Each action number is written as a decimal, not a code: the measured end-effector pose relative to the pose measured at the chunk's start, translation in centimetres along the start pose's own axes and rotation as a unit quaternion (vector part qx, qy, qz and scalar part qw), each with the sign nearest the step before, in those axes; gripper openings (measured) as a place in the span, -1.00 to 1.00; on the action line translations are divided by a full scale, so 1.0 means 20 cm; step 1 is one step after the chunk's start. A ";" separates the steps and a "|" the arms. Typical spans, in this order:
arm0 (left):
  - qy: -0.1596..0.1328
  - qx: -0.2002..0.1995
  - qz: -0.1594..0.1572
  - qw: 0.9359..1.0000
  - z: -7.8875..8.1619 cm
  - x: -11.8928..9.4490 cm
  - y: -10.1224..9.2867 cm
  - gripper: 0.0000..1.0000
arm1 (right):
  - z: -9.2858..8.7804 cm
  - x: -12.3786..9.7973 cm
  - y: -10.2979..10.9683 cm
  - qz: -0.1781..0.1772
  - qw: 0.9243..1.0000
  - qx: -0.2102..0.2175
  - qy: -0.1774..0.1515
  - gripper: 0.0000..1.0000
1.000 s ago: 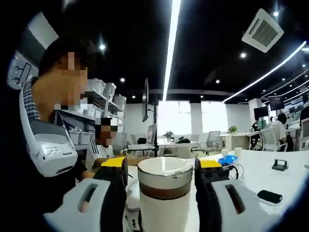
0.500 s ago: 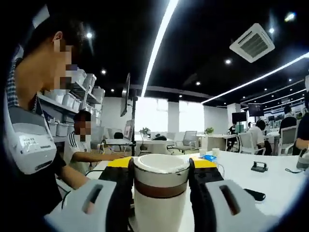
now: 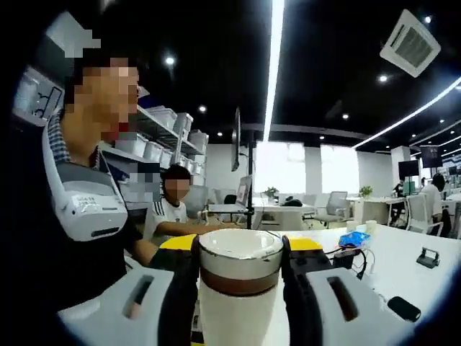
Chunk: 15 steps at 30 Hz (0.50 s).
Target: Grasp the water cup twist off the cup lid place the cup lid on the table
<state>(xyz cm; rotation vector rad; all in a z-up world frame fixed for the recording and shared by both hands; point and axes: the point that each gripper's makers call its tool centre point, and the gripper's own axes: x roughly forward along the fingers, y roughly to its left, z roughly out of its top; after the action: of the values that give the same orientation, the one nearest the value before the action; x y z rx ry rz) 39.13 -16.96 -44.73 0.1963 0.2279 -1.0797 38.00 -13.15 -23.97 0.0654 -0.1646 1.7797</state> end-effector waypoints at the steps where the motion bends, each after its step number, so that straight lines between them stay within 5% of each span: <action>1: 0.000 0.000 0.000 1.000 0.00 0.00 0.00 -0.03 | 0.00 0.00 0.00 0.012 1.000 0.004 -0.001 -0.05; 6: 0.000 -0.001 0.000 1.000 0.00 0.00 -0.01 -0.03 | 0.00 0.01 0.01 0.025 1.000 0.006 -0.003 -0.05; 12: 0.000 -0.001 -0.001 1.000 0.00 0.01 0.00 -0.03 | -0.03 0.00 -0.01 -0.057 0.998 0.007 0.014 0.12; 15: 0.000 0.000 -0.002 1.000 0.00 0.01 0.00 -0.03 | 0.00 0.00 0.03 -0.091 0.996 0.006 -0.011 0.27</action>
<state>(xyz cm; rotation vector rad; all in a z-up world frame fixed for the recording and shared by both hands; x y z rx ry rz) 39.11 -17.13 -44.75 0.1959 0.2286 -1.0830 37.36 -13.20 -24.03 0.1056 -0.1582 1.5981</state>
